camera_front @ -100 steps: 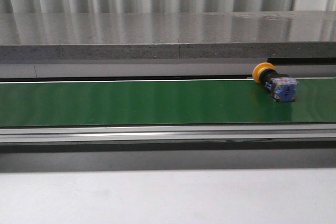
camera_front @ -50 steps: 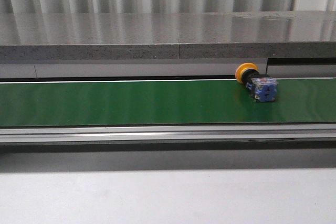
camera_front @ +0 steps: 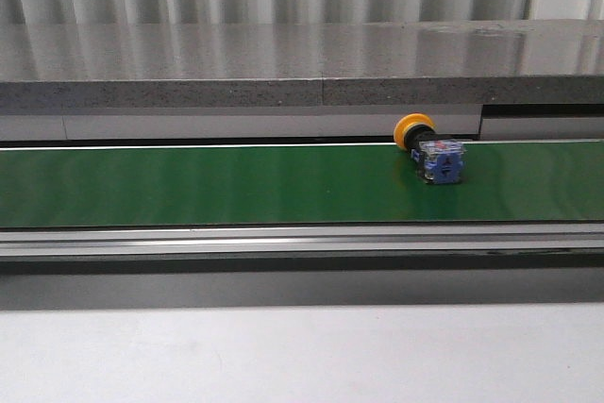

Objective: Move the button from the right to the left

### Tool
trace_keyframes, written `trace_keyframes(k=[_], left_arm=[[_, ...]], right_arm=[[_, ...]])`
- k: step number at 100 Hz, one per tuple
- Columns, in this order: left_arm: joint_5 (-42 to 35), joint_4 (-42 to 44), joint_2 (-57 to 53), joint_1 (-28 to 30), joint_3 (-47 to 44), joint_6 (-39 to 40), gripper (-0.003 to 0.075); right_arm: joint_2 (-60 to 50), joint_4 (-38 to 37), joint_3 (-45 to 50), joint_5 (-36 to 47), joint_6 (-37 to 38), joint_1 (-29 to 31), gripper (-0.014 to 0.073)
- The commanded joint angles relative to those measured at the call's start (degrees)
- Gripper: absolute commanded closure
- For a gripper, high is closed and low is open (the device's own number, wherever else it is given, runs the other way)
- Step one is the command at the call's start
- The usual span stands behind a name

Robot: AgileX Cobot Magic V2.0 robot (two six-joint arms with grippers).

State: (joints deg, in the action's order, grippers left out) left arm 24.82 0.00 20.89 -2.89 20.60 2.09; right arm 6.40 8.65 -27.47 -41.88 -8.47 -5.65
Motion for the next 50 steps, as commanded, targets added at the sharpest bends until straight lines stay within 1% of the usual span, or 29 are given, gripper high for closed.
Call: trace_keyframes(k=[1,12,21,35,50], left_arm=[[-7.1,-0.3,1.2,0.1,2.1,0.1,0.0085],[-9.0,0.0,1.2,0.1,2.1,0.1,0.0104],[-8.6,0.0,1.3,0.1,2.6,-0.3,0.0121],[-2.4,1.0,4.8,0.1,7.4,-0.4,0.0134],[4.6,0.9,11.7,0.1,15.8,-1.6,0.0134]], right_arm=[[0.6,0.5,-1.4,3.9,-0.6,0.1,0.0659],[0.6,0.5,-1.4,3.9,-0.6,0.1,0.0659],[0.6,0.5,-1.4,3.9,-0.6,0.1,0.0659],[0.6,0.5,-1.4,3.9,-0.6,0.1,0.0659],[0.6,0.5,-1.4,3.9,-0.6,0.1,0.0659]])
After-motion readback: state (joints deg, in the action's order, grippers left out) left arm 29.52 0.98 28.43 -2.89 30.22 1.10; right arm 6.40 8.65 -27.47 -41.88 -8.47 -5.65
